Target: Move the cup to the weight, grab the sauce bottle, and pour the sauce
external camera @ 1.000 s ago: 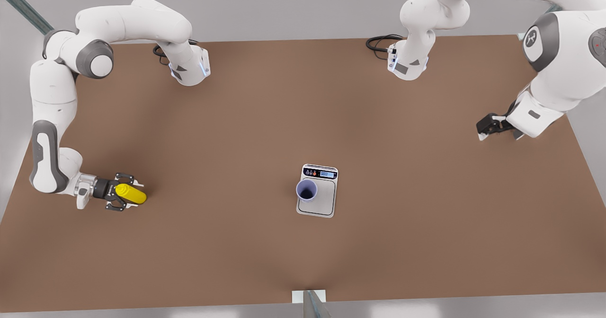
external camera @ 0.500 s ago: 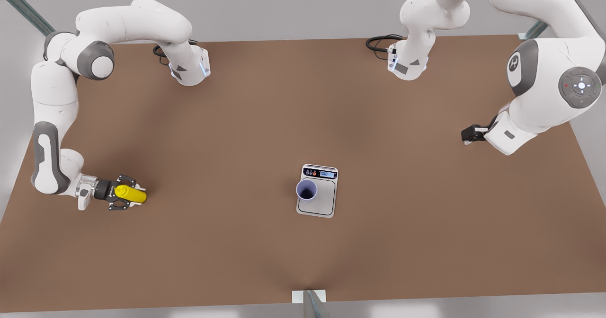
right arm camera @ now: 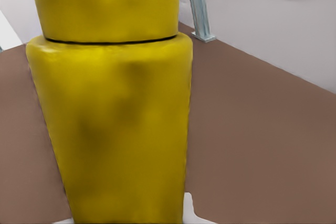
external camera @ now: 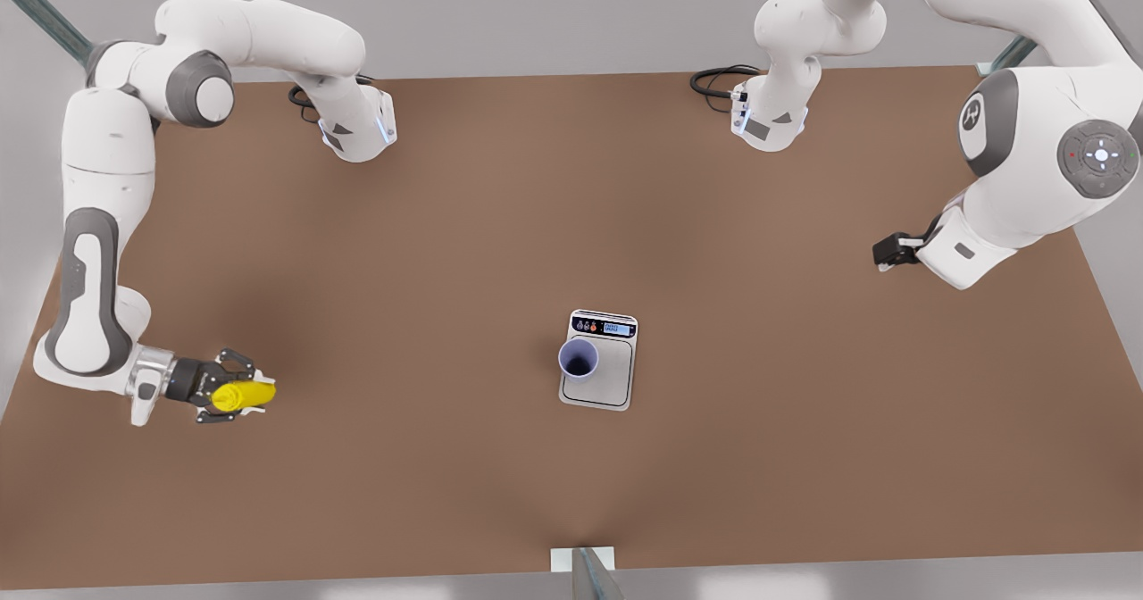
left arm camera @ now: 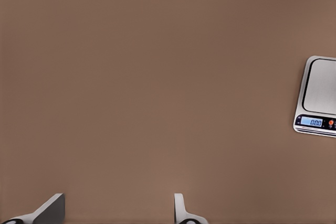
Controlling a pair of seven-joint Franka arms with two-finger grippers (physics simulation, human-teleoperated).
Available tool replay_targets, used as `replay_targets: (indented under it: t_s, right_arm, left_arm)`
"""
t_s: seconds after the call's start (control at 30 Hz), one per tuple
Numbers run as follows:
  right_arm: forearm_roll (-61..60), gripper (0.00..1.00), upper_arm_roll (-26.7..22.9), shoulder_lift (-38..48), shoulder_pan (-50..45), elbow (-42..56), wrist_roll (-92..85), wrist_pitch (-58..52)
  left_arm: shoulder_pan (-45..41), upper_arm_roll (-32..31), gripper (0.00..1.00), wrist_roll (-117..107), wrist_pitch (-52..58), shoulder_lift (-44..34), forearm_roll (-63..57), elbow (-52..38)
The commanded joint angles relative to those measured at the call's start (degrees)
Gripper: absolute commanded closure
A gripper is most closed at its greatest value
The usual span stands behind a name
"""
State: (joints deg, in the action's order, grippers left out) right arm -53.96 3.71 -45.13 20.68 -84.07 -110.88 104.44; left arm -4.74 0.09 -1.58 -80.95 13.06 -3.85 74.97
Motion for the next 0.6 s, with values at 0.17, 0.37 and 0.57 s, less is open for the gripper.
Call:
replay_targets:
  t_s: [0.17, 0.37, 0.57]
  right_arm:
    - [1.05, 0.44, -0.02, 0.57, -14.52, 4.53, 10.24, 7.34]
    - [7.45, 0.45, -0.1, 1.01, -31.57, 5.58, 18.58, 26.69]
    - [36.63, 0.45, -0.1, 1.01, -41.59, 9.01, 48.9, 33.01]
  left_arm:
    - [0.0, 0.0, 0.0, 0.0, -0.09, -0.14, -0.02, 0.0]
    - [0.0, 0.0, 0.0, 0.0, -0.26, -0.14, 0.07, 0.0]
    - [0.0, 0.0, 0.0, 0.0, -0.35, -0.05, 0.07, -0.44]
